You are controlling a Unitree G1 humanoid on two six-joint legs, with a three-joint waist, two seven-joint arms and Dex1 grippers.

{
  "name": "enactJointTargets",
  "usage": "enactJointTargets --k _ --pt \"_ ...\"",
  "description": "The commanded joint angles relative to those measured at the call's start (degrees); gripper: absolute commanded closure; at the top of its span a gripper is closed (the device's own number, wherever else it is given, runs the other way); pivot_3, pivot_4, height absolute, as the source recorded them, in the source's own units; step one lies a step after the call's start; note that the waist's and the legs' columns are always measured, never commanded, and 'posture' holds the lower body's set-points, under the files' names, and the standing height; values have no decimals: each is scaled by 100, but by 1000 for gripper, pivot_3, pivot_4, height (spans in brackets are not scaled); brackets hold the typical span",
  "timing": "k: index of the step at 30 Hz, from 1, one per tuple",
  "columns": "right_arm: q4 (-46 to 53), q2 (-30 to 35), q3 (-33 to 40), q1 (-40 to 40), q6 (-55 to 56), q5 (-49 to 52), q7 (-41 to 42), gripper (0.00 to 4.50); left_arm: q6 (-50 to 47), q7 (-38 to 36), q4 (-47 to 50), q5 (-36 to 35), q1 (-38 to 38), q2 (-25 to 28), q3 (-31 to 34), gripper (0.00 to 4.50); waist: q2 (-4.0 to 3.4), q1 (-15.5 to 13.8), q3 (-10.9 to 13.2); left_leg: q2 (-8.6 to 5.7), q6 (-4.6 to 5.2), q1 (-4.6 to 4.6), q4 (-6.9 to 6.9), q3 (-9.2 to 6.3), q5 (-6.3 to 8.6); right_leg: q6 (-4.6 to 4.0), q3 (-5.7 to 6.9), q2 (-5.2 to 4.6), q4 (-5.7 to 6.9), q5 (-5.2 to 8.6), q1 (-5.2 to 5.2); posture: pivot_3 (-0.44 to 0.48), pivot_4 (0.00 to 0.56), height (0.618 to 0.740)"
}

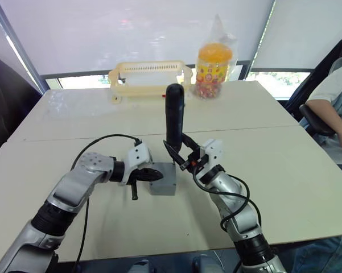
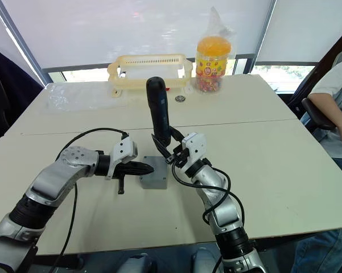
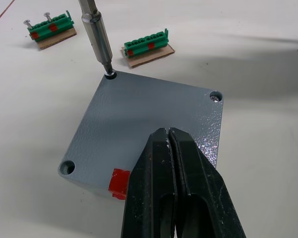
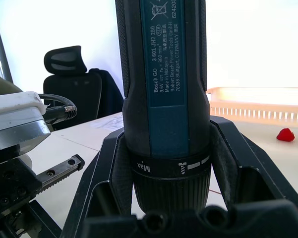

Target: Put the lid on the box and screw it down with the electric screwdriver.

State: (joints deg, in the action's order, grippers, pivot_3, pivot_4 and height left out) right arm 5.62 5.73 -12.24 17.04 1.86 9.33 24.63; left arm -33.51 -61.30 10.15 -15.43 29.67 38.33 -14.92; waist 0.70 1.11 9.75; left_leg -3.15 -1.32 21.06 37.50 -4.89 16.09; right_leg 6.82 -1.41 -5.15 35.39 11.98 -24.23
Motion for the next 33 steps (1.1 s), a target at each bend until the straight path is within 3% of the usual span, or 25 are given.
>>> enactJointTargets --k 1,6,33 --pt "-492 41 -131 -272 -254 -150 45 2731 -74 -11 73 51 -63 73 -52 4500 3 0 -3 0 0 -4 -5 0 0 0 0 0 -3 0 3 0 150 740" --pt "-547 35 -130 -310 -293 -135 36 2731 -83 -11 80 55 -64 69 -52 4500 3 3 -3 4 2 -77 -40 -1 2 -17 1 0 -21 30 67 0 150 740" --pt "-670 109 -76 -290 -217 -196 69 2731 -111 -13 73 52 -105 43 -80 4500 7 1 -6 16 2 -79 -41 -7 3 -5 2 -2 -23 46 70 0 150 740"
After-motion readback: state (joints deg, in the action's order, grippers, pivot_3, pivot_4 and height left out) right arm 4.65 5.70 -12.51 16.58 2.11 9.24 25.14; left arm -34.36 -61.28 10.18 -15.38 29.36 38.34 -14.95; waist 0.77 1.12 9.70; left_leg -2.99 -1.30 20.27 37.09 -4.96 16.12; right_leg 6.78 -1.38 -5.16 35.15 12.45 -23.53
